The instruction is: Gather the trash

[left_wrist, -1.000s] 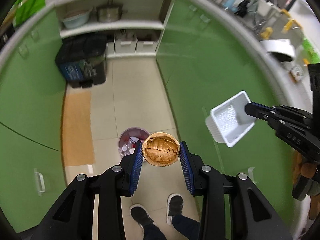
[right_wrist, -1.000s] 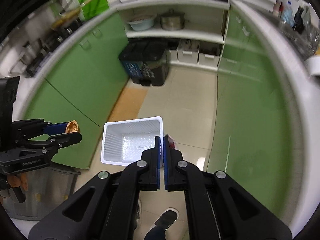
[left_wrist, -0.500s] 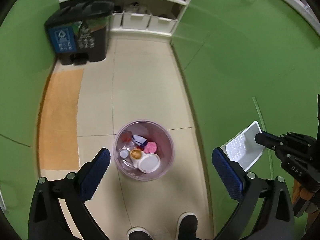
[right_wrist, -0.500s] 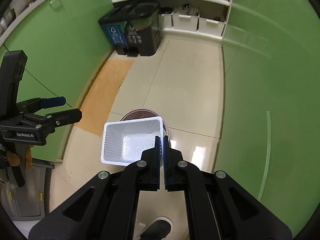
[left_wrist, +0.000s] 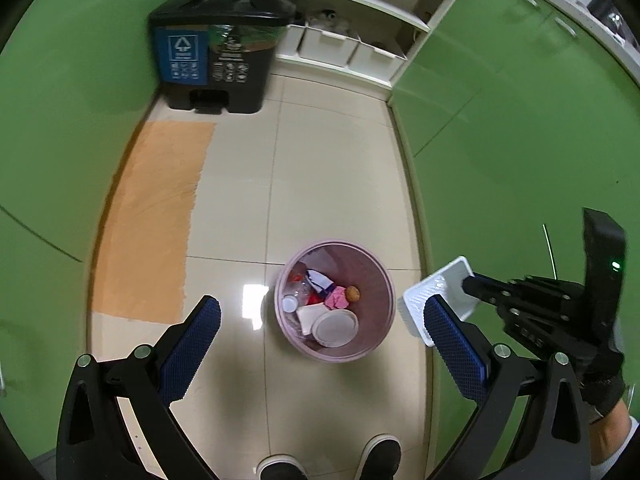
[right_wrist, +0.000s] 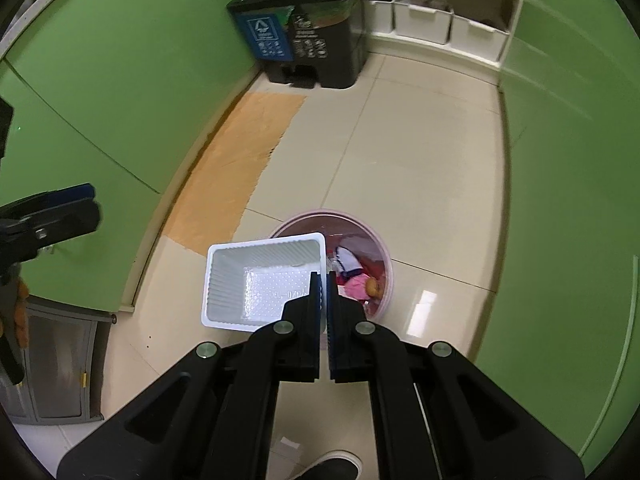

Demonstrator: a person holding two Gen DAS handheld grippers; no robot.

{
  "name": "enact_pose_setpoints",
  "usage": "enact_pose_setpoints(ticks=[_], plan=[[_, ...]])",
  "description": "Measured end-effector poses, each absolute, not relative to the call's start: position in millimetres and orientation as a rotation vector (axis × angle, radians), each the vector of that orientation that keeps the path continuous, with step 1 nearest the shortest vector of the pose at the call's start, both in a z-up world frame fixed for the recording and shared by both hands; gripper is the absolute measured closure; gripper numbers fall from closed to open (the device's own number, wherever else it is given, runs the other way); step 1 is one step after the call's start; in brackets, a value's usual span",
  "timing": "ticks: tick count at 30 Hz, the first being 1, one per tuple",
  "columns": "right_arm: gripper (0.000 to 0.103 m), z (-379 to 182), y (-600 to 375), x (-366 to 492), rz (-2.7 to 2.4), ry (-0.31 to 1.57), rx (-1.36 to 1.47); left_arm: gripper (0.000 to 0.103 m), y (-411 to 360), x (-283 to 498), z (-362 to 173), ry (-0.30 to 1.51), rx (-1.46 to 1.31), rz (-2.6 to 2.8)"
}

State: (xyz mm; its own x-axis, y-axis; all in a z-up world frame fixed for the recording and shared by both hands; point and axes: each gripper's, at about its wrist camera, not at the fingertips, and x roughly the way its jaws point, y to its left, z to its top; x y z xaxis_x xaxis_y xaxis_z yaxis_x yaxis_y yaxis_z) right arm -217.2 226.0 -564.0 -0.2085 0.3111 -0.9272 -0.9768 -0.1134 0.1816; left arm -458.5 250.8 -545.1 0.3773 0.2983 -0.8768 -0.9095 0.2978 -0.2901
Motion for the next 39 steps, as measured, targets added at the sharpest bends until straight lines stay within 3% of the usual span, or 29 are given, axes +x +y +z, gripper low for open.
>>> enact_pose_setpoints(ticks=[1, 2, 3, 4, 9, 15, 21, 31, 39], plan=[[0.083, -568.1, 227.9, -219.0, 1.548, 1.062, -0.926, 0.006, 250.5, -462.0, -546.0, 0.807, -0.924, 0.936], [0.037, -573.5, 231.0, -220.8, 1.546, 1.07, -0.928, 0.006, 249.3, -463.9, -546.0, 0.802, -0.925, 0.939], [0.013, -575.1, 230.4, -220.6, 1.551, 1.074, -0.917, 0.006, 248.7, -466.0, -546.7, 0.802, -0.922, 0.944], [0.004, -575.2, 229.6, -221.0, 1.557, 1.071, -0.904, 0.006, 248.6, -466.1, -547.1, 0.803, -0.922, 0.947], [0.003, -568.4, 224.3, -217.8, 1.521, 1.074, -0.904, 0.006, 245.9, -463.0, -543.1, 0.817, -0.923, 0.943], [0.003, -496.6, 197.8, -200.2, 1.476, 1.051, -0.85, 0.006, 230.7, -446.9, -500.3, 0.856, -0.902, 0.905], [0.003, -379.1, 163.6, -176.4, 1.432, 1.061, -0.777, 0.006, 204.4, -423.4, -406.9, 0.894, -0.872, 0.832], [0.003, -151.8, 63.5, -109.6, 1.312, 1.032, -0.629, 0.006, 141.5, -354.5, -200.2, 0.914, -0.747, 0.631], [0.003, -39.4, -43.2, -34.8, 1.118, 0.964, -0.495, 0.006, 81.4, -269.5, -100.0, 0.93, -0.571, 0.435]])
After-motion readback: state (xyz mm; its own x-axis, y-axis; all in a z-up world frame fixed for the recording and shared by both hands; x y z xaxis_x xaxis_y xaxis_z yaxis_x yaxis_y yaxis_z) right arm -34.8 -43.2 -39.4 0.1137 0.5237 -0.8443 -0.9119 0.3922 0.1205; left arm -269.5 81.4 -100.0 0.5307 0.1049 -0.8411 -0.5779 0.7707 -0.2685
